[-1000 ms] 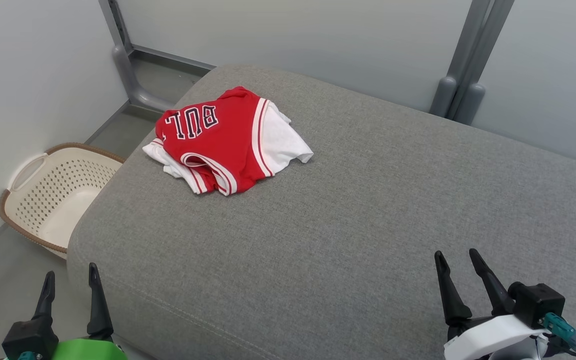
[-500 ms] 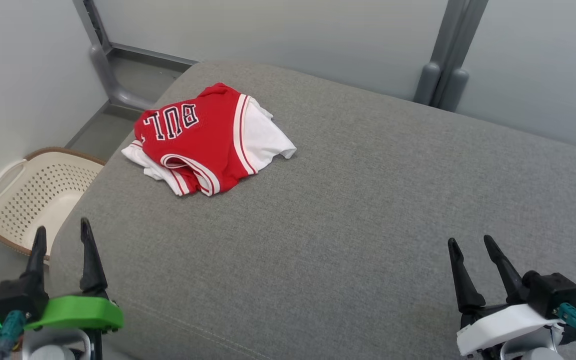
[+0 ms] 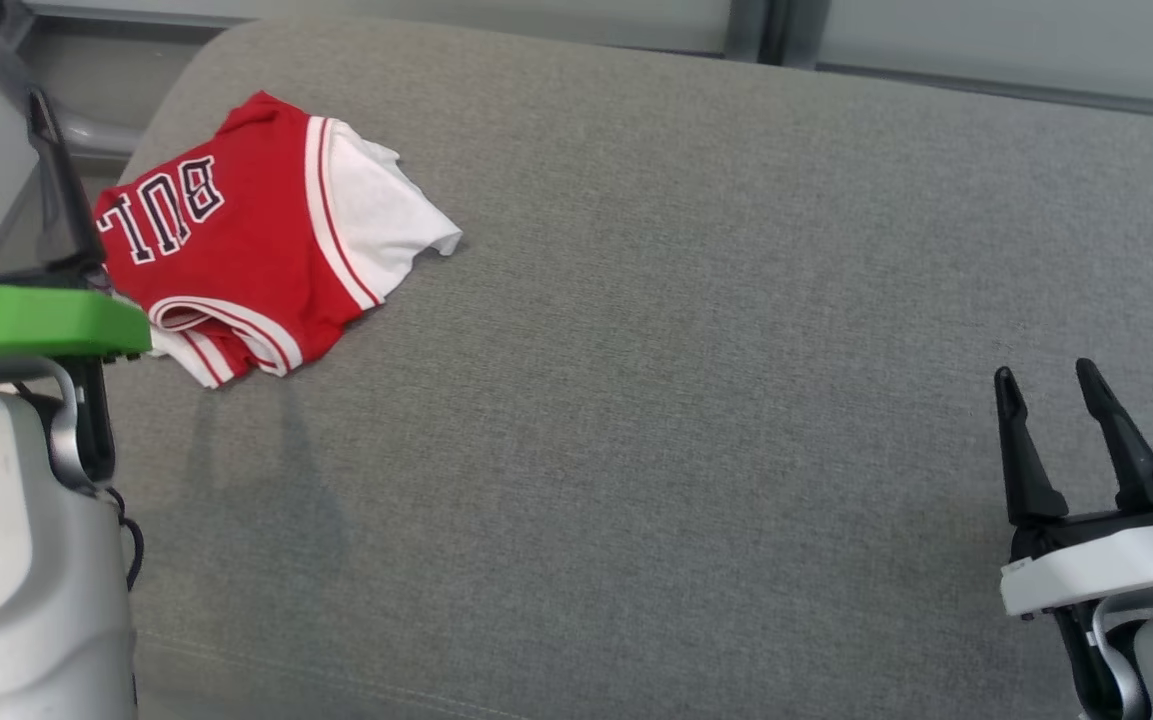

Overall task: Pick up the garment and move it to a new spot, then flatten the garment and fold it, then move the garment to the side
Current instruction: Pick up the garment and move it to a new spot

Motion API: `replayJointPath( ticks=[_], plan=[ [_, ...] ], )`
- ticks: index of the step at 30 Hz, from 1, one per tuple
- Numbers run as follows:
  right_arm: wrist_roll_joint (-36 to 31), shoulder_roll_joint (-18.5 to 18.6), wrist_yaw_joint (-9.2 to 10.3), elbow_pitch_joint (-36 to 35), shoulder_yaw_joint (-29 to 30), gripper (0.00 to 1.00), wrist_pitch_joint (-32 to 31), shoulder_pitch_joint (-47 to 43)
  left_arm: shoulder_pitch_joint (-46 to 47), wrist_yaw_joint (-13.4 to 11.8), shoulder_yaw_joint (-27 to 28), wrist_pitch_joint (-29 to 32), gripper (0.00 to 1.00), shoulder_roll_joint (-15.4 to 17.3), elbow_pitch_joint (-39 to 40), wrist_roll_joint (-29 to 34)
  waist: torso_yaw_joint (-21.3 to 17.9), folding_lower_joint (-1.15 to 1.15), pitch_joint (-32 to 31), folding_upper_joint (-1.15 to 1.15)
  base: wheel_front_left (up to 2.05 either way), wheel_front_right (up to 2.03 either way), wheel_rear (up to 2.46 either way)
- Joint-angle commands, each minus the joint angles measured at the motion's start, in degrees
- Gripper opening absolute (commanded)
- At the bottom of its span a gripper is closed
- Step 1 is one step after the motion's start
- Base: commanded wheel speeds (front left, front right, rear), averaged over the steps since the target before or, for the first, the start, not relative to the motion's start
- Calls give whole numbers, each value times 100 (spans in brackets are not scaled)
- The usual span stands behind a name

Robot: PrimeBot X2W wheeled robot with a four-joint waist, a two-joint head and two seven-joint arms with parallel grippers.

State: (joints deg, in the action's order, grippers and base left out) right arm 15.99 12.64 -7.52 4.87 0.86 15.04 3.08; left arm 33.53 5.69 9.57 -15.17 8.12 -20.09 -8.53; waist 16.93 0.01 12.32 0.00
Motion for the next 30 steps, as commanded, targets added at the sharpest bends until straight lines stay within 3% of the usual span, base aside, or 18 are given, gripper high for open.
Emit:
replayJointPath(
  ticks=[1,9,15,22,30],
  plan=[
    [-34,66,7,-53,70,100,11,105,278,34,-25,6,100,72,-167,-56,-648,-1,704,0,0,0,0],
    [-95,164,8,-307,195,100,6,285,1566,114,-301,105,100,522,-1350,-4,-986,-1,1238,0,0,0,0],
    [-112,197,8,-399,232,100,8,412,2100,141,-256,334,100,671,-2377,-264,-1154,-1,1497,0,0,0,0],
    [-118,205,7,-452,299,100,11,479,2359,177,-427,784,100,935,-3445,-394,-1281,-1,1619,0,0,0,0],
    [-125,211,7,-465,273,100,13,545,2421,180,-412,1590,100,1001,-4584,-852,-1365,-1,1637,0,0,0,0]
  ],
)
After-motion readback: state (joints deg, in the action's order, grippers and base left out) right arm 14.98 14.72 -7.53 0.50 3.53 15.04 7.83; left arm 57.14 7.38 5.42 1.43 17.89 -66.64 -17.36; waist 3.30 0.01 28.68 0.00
